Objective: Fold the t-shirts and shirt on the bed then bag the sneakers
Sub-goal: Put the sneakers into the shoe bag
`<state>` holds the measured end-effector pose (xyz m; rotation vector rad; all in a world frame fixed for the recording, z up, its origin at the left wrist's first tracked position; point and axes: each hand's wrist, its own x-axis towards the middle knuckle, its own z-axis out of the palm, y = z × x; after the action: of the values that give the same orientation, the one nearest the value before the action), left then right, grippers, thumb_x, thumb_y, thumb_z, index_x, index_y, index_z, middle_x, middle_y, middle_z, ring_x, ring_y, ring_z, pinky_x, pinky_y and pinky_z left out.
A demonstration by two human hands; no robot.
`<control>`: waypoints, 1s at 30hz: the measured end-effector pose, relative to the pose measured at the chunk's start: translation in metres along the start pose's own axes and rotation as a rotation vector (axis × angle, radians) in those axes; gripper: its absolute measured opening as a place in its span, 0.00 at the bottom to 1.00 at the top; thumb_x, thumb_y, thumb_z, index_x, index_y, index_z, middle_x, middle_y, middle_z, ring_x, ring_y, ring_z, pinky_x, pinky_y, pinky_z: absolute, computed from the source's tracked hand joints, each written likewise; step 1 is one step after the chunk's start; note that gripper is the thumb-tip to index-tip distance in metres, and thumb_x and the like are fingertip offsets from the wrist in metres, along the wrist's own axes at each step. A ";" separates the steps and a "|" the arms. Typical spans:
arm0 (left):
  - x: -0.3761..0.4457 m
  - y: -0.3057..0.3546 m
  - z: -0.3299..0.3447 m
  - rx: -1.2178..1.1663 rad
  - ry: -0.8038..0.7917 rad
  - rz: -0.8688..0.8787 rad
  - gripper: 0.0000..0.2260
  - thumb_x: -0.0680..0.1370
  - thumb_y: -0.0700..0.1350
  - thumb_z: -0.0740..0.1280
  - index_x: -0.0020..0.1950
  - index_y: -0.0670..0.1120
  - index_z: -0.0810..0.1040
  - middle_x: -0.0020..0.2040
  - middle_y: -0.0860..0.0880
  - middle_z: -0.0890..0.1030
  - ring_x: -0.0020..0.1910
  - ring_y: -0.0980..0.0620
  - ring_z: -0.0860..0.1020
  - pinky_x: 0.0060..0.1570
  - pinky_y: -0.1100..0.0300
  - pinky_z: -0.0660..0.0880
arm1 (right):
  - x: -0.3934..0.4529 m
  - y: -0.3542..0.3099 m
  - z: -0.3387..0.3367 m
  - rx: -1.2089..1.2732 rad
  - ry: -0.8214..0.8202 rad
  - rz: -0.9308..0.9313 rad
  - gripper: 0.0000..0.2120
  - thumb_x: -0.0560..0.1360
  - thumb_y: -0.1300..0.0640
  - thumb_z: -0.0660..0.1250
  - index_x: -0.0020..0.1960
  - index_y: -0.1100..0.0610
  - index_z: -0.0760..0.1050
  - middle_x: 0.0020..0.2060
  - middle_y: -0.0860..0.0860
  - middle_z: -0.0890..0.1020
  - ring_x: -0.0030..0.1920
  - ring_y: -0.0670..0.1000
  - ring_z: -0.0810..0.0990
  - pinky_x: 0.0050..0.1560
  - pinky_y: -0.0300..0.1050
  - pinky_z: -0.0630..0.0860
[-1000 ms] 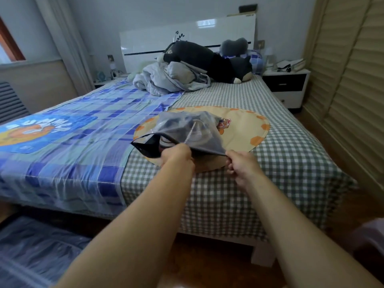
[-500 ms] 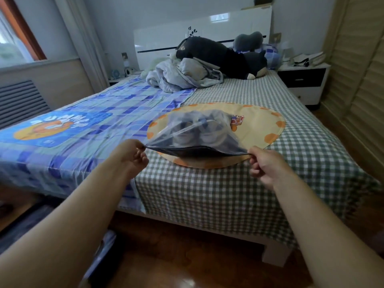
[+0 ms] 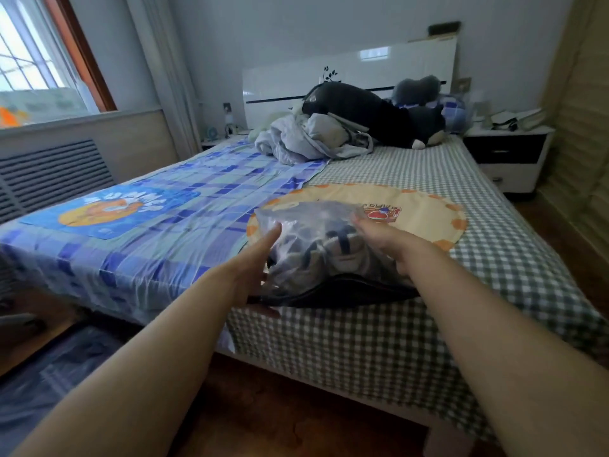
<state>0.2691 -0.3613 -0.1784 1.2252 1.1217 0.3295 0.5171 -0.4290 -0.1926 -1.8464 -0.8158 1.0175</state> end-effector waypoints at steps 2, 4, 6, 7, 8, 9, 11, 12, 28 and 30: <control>0.003 -0.001 0.011 0.063 -0.016 -0.002 0.38 0.65 0.76 0.70 0.67 0.56 0.72 0.61 0.47 0.83 0.54 0.43 0.85 0.42 0.47 0.82 | -0.008 -0.003 0.008 0.056 -0.086 0.066 0.41 0.70 0.26 0.64 0.71 0.55 0.73 0.64 0.58 0.80 0.60 0.58 0.81 0.56 0.49 0.78; 0.004 -0.015 0.026 -0.008 -0.104 -0.040 0.33 0.72 0.69 0.71 0.70 0.53 0.73 0.61 0.47 0.84 0.51 0.43 0.85 0.38 0.48 0.82 | -0.014 0.003 0.017 0.092 -0.090 0.003 0.25 0.76 0.36 0.65 0.60 0.54 0.78 0.54 0.58 0.84 0.50 0.56 0.83 0.44 0.47 0.78; 0.003 -0.040 0.037 -0.227 -0.181 -0.039 0.31 0.75 0.62 0.72 0.73 0.48 0.73 0.64 0.46 0.80 0.48 0.45 0.85 0.40 0.49 0.83 | -0.021 0.012 0.027 0.115 -0.061 -0.046 0.16 0.78 0.44 0.64 0.59 0.52 0.77 0.54 0.60 0.84 0.50 0.57 0.83 0.46 0.49 0.81; 0.007 -0.054 0.039 -0.314 -0.148 -0.007 0.32 0.75 0.59 0.74 0.74 0.47 0.72 0.65 0.45 0.79 0.49 0.46 0.84 0.44 0.50 0.83 | -0.028 0.015 0.032 0.122 -0.046 -0.052 0.17 0.76 0.43 0.66 0.61 0.49 0.76 0.54 0.59 0.84 0.52 0.57 0.83 0.52 0.53 0.82; 0.007 -0.066 0.037 -0.359 -0.104 0.013 0.33 0.74 0.58 0.75 0.75 0.46 0.72 0.66 0.44 0.80 0.51 0.46 0.84 0.47 0.52 0.83 | -0.038 0.017 0.039 0.131 -0.052 -0.059 0.22 0.72 0.40 0.69 0.64 0.46 0.74 0.56 0.57 0.83 0.53 0.58 0.83 0.56 0.57 0.82; 0.003 -0.075 0.035 -0.350 -0.051 0.070 0.32 0.74 0.58 0.75 0.74 0.47 0.72 0.65 0.43 0.81 0.54 0.46 0.84 0.48 0.52 0.82 | -0.045 0.018 0.046 0.137 -0.057 -0.065 0.27 0.69 0.39 0.70 0.67 0.42 0.72 0.57 0.55 0.83 0.54 0.58 0.83 0.56 0.58 0.81; -0.006 -0.088 0.014 -0.355 0.003 0.165 0.25 0.77 0.52 0.74 0.71 0.51 0.72 0.59 0.43 0.84 0.54 0.45 0.85 0.49 0.52 0.82 | -0.064 0.014 0.068 0.156 -0.086 -0.096 0.24 0.73 0.46 0.69 0.68 0.39 0.70 0.57 0.53 0.82 0.53 0.57 0.83 0.51 0.53 0.82; -0.013 -0.094 -0.003 -0.350 0.015 0.209 0.24 0.76 0.51 0.74 0.71 0.53 0.72 0.58 0.44 0.85 0.54 0.45 0.85 0.53 0.50 0.81 | -0.071 0.010 0.083 0.165 -0.105 -0.129 0.20 0.75 0.51 0.68 0.67 0.41 0.72 0.54 0.53 0.83 0.52 0.55 0.84 0.48 0.50 0.81; -0.266 -0.362 -0.414 -0.703 0.807 0.052 0.17 0.80 0.43 0.69 0.69 0.48 0.72 0.53 0.43 0.85 0.37 0.55 0.85 0.33 0.64 0.78 | -0.209 -0.030 0.651 -0.276 -0.800 -0.195 0.10 0.75 0.59 0.63 0.55 0.51 0.73 0.41 0.52 0.78 0.38 0.49 0.76 0.40 0.46 0.74; -0.270 -0.395 -0.432 -0.741 0.878 0.023 0.17 0.81 0.44 0.68 0.70 0.50 0.70 0.50 0.47 0.83 0.31 0.60 0.83 0.26 0.68 0.74 | -0.201 -0.012 0.710 -0.331 -0.876 -0.195 0.12 0.74 0.59 0.62 0.56 0.49 0.72 0.41 0.51 0.79 0.38 0.48 0.77 0.39 0.46 0.76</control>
<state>-0.3450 -0.4574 -0.3493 0.3993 1.5096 1.2566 -0.2010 -0.3317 -0.3336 -1.4894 -1.7225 1.6583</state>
